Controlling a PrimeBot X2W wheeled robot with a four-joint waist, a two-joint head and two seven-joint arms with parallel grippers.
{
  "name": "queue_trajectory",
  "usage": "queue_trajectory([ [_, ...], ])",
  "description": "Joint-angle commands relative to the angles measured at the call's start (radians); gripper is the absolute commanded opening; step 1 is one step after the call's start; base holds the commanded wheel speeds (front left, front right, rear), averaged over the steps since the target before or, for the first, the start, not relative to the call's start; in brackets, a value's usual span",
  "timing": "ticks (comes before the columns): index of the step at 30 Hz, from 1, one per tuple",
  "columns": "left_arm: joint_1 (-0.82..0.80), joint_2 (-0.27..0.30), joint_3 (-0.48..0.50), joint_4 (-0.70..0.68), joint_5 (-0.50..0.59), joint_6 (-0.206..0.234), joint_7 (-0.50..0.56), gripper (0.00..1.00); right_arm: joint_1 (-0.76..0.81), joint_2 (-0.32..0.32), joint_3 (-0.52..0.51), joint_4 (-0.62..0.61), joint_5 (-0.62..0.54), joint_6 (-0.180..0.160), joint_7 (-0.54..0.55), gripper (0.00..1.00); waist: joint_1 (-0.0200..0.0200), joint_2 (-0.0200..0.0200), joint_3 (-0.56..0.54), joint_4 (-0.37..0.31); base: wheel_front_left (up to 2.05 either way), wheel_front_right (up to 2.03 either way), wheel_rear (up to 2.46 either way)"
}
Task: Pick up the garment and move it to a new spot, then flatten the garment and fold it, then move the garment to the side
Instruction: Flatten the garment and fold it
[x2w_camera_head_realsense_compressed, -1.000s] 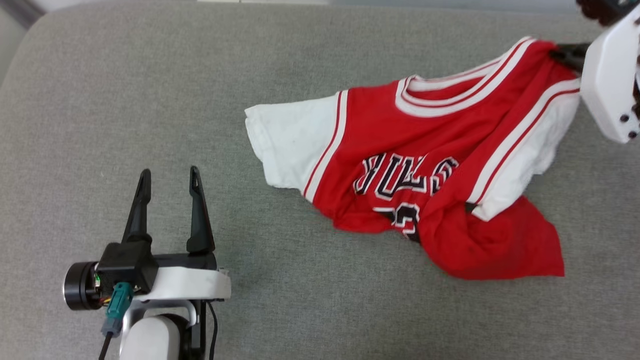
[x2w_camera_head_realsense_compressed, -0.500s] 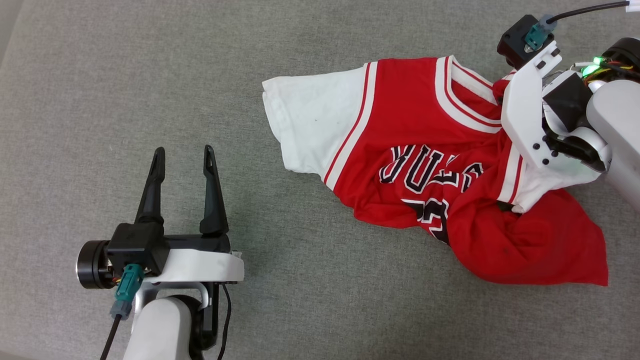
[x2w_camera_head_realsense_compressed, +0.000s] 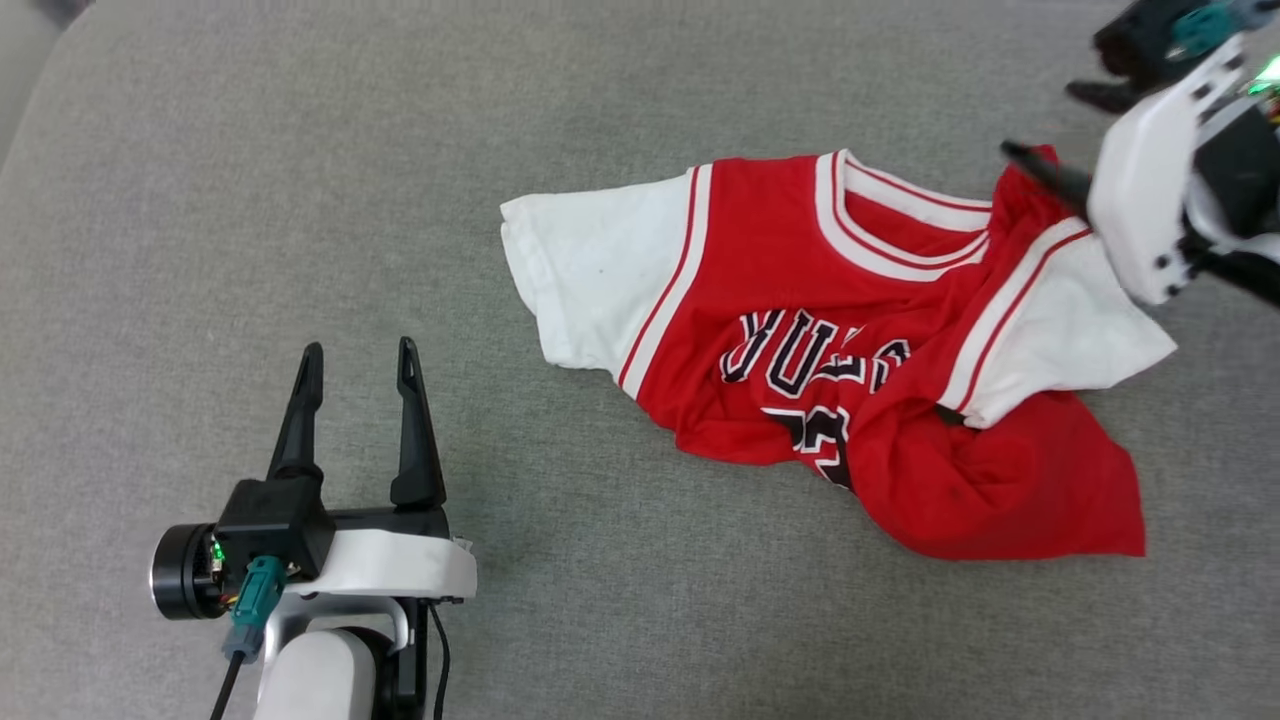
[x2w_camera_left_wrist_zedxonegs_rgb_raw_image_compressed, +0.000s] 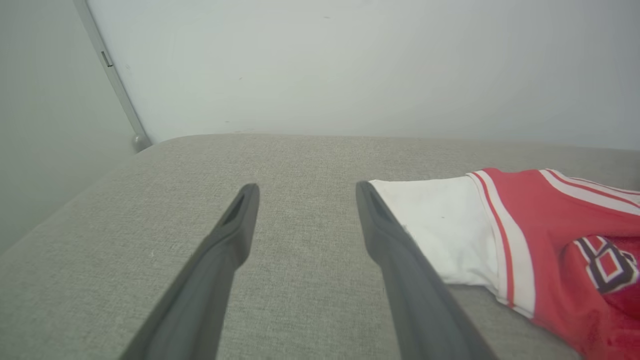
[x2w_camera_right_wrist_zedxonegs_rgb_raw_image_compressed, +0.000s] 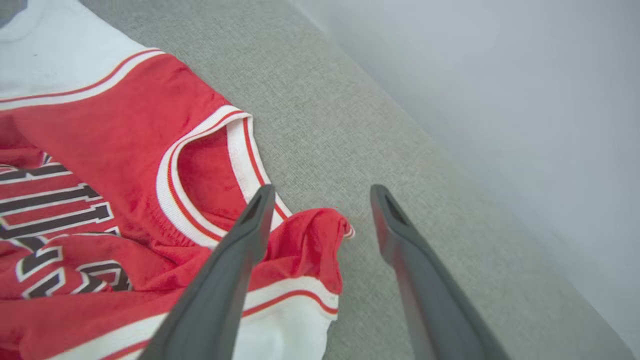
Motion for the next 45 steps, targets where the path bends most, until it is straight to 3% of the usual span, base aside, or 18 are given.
queue_trajectory([
  [1,0.008,-0.002,-0.001,-0.002,0.004,-0.003,-0.003,1.0,-0.01,-0.039,0.004,-0.038,0.023,-0.001,0.02,1.0,-0.0001,-0.0001,-0.016,-0.011,0.0,0.0,0.0],
  [7,0.015,-0.001,-0.004,-0.009,0.008,-0.01,-0.003,1.0,-0.061,-0.224,0.019,-0.243,0.124,-0.001,0.24,1.0,-0.0001,-0.0001,-0.017,-0.014,0.0,0.0,0.0],
  [12,0.001,-0.001,-0.011,-0.011,0.004,-0.015,-0.003,1.0,-0.054,-0.325,0.026,-0.337,0.198,-0.001,0.481,1.0,-0.0001,-0.0001,0.002,-0.008,0.0,0.0,0.0],
  [18,-0.024,-0.001,-0.031,-0.01,-0.004,-0.014,-0.003,1.0,0.002,-0.33,0.027,-0.307,0.224,-0.001,0.563,1.0,-0.0001,-0.0001,0.042,0.013,0.0,0.0,0.0],
  [30,-0.051,-0.001,-0.034,-0.002,-0.006,-0.01,-0.003,1.0,0.206,-0.205,0.047,-0.214,0.207,-0.001,0.465,1.0,-0.0001,-0.0001,0.095,0.032,0.0,0.0,0.0],
  [31,-0.051,-0.001,-0.031,0.0,-0.005,-0.009,-0.003,1.0,0.214,-0.196,0.047,-0.211,0.203,-0.001,0.446,0.72,-0.0001,-0.0001,0.091,0.028,0.0,0.0,0.0],
  [32,-0.049,-0.001,-0.028,0.004,-0.002,-0.01,-0.003,1.0,0.217,-0.19,0.042,-0.209,0.2,-0.001,0.422,0.03,-0.0001,-0.0001,0.083,0.025,0.0,0.0,0.0],
  [36,-0.035,-0.001,0.003,0.02,0.007,-0.017,-0.003,1.0,0.203,-0.191,0.004,-0.203,0.197,-0.001,0.323,0.0,-0.0001,-0.0001,0.031,0.001,0.0,0.0,0.0],
  [45,-0.034,0.045,0.08,0.06,0.036,-0.074,-0.003,1.0,0.21,-0.292,-0.069,-0.308,0.186,-0.001,0.157,0.0,-0.0001,-0.0001,-0.081,-0.057,0.0,0.0,0.0],
])
